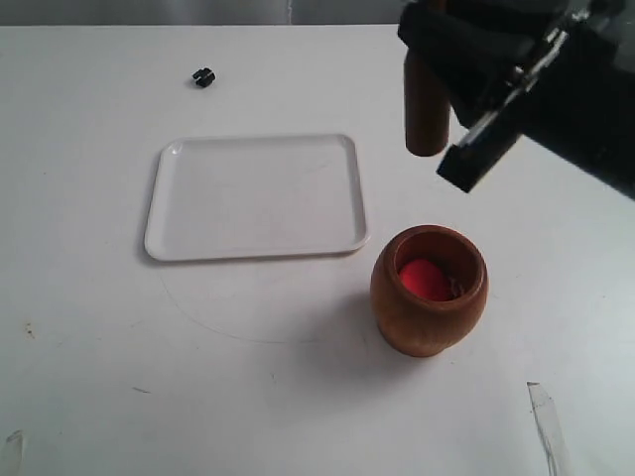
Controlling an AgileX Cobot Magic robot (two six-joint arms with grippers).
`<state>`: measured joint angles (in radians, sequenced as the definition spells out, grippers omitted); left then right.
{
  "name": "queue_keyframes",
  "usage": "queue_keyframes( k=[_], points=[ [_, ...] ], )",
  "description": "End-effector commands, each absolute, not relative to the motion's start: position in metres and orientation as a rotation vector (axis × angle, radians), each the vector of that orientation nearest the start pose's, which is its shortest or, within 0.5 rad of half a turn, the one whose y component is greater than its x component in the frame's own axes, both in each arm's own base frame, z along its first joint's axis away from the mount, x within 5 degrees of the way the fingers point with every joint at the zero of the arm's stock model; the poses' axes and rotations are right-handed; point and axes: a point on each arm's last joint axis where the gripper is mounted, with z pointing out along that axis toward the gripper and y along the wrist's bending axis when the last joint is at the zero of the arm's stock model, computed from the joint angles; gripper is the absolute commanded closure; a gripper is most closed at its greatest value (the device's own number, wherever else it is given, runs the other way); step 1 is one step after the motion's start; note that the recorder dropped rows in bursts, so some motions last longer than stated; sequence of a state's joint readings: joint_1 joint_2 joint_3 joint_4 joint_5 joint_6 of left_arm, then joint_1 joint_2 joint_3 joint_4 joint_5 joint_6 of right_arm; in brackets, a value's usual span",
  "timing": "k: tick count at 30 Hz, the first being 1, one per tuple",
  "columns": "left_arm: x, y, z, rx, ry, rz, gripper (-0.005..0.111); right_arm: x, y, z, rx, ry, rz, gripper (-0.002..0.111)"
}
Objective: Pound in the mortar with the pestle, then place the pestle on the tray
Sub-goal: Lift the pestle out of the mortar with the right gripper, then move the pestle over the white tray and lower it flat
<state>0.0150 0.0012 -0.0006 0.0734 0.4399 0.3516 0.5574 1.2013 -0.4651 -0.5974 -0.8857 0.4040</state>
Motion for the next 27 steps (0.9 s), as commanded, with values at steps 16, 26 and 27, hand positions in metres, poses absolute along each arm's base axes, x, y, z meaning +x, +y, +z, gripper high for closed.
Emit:
queue_keyframes(
  k=[16,26,27],
  points=[
    [0.051,0.003,0.174,0.361,1.897,0.302,0.107,0.231,0.221,0.296,-1.444,1.385,-0.109,0.108],
    [0.051,0.003,0.174,0.361,1.897,0.302,0.107,0.271,0.263,0.319,-1.346,1.753,-0.108,0.108],
    [0.051,0.003,0.174,0.361,1.897,0.302,0.107,0.274,0.270,0.314,-1.401,1.761,-0.074,0.108]
  ],
)
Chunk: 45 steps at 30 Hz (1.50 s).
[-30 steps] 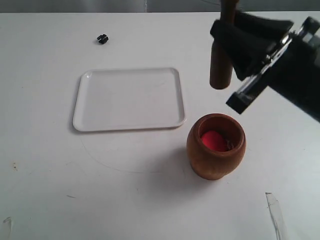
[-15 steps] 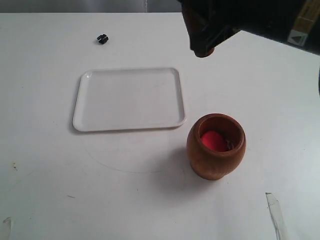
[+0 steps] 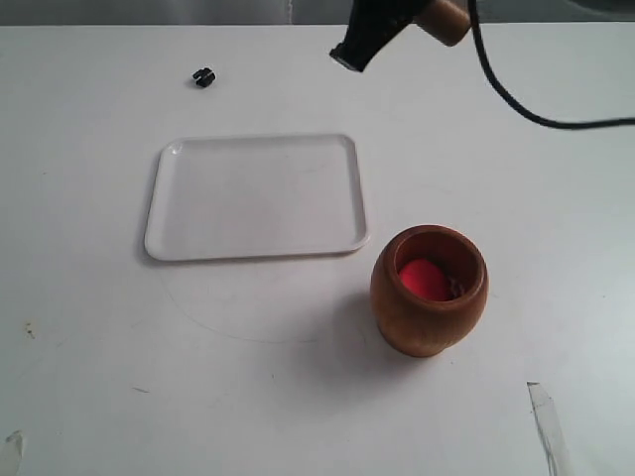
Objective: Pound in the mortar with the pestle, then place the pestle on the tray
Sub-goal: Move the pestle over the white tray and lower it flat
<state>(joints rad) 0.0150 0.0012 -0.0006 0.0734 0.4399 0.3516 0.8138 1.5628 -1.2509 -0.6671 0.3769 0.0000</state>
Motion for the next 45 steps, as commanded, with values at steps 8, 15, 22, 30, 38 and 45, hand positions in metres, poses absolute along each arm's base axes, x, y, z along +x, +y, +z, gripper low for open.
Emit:
queue_keyframes(
  k=[8,15,22,30,38,45],
  points=[
    [0.051,0.003,0.174,0.361,1.897,0.302,0.107,0.292,0.323,0.265,-1.731,1.899,0.177,0.108],
    [0.051,0.003,0.174,0.361,1.897,0.302,0.107,0.311,0.346,0.214,-1.942,2.048,0.174,0.108],
    [0.051,0.003,0.174,0.361,1.897,0.302,0.107,0.325,0.361,0.169,-2.039,2.028,0.152,0.108],
    [0.051,0.003,0.174,0.361,1.897,0.302,0.107,0.327,0.363,0.147,-2.081,2.040,0.152,0.108],
    [0.051,0.003,0.174,0.361,1.897,0.302,0.107,0.327,0.363,0.147,-2.081,2.040,0.152,0.099],
    [0.051,0.003,0.174,0.361,1.897,0.302,0.107,0.328,0.364,0.148,-2.094,2.000,0.146,0.045]
  ],
)
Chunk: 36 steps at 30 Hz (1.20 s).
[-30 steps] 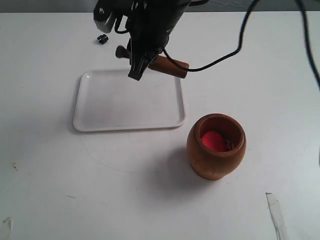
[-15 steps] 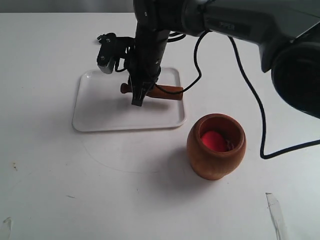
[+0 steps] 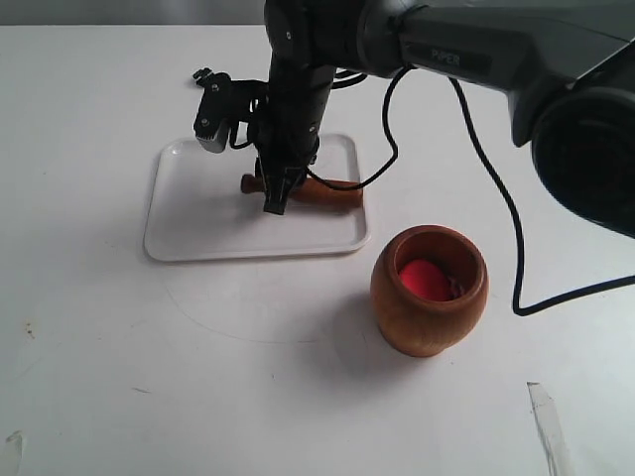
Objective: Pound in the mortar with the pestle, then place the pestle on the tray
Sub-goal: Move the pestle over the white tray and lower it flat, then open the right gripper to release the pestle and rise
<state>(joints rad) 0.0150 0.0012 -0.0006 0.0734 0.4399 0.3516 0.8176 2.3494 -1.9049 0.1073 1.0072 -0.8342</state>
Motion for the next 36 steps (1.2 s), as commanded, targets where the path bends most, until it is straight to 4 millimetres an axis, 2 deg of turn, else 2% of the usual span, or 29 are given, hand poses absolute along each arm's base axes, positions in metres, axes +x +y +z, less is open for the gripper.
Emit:
queue_keyframes(
  k=[1,4,8,11,16,20,23,26,31,36],
  points=[
    [0.051,0.003,0.174,0.361,1.897,0.302,0.107,0.329,0.364,0.148,-2.088,1.995,0.145,0.039],
    [0.051,0.003,0.174,0.361,1.897,0.302,0.107,0.331,0.366,0.150,-2.060,1.979,0.143,0.036],
    [0.051,0.003,0.174,0.361,1.897,0.302,0.107,0.332,0.368,0.167,-1.988,1.950,0.146,0.039],
    [0.051,0.003,0.174,0.361,1.897,0.302,0.107,0.331,0.367,0.190,-1.900,1.959,0.160,0.042],
    [0.051,0.003,0.174,0.361,1.897,0.302,0.107,0.326,0.359,0.241,-1.770,1.947,0.185,0.043],
    [0.051,0.003,0.174,0.361,1.897,0.302,0.107,0.318,0.351,0.277,-1.685,1.930,0.206,0.049],
    [0.051,0.003,0.174,0.361,1.897,0.302,0.107,0.311,0.344,0.299,-1.659,1.922,0.218,0.058],
    [0.051,0.003,0.174,0.361,1.897,0.302,0.107,0.303,0.336,0.316,-1.660,1.922,0.225,0.072],
    [0.051,0.003,0.174,0.361,1.897,0.302,0.107,0.286,0.320,0.338,-1.718,1.965,0.228,0.106],
    [0.051,0.003,0.174,0.361,1.897,0.302,0.107,0.270,0.303,0.366,-1.678,2.008,0.254,0.108]
  ],
)
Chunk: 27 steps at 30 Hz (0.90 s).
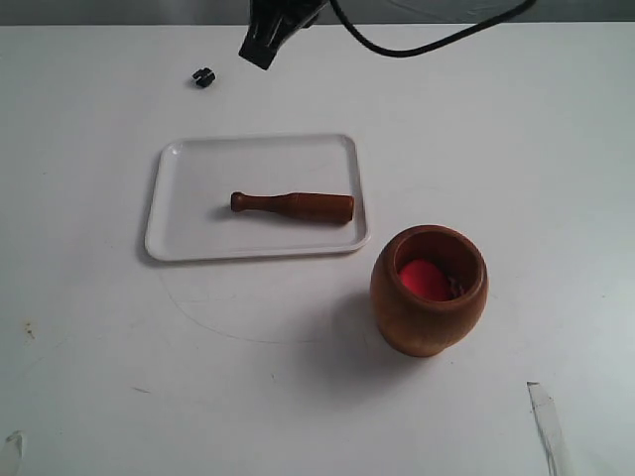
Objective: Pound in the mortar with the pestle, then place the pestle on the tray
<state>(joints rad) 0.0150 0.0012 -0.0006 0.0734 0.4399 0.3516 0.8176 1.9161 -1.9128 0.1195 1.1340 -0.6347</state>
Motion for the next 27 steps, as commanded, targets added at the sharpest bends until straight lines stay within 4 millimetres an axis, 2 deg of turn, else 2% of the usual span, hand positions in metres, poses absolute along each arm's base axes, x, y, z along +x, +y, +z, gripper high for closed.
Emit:
queue_keyframes(
  k=[1,9,12,15,18,23,26,27],
  points=[
    [0.051,0.003,0.174,0.361,1.897,0.302,0.107,0.266,0.299,0.373,-1.658,2.010,0.261,0.108],
    [0.051,0.003,0.174,0.361,1.897,0.302,0.107,0.225,0.260,0.434,-1.562,1.911,0.326,0.108],
    [0.051,0.003,0.174,0.361,1.897,0.302,0.107,0.204,0.237,0.446,-1.502,1.850,0.333,0.108],
    [0.051,0.003,0.174,0.361,1.897,0.302,0.107,0.187,0.216,0.448,-1.426,1.774,0.325,0.108],
    [0.051,0.003,0.174,0.361,1.897,0.302,0.107,0.166,0.190,0.442,-1.323,1.673,0.315,0.108],
    [0.051,0.003,0.174,0.361,1.897,0.302,0.107,0.123,0.139,0.436,-1.082,1.409,0.322,0.108],
    [0.051,0.003,0.174,0.361,1.897,0.302,0.107,0.101,0.112,0.427,-0.954,1.271,0.326,0.108],
    [0.051,0.003,0.174,0.361,1.897,0.302,0.107,0.086,0.095,0.419,-0.911,1.214,0.322,0.108]
  ],
)
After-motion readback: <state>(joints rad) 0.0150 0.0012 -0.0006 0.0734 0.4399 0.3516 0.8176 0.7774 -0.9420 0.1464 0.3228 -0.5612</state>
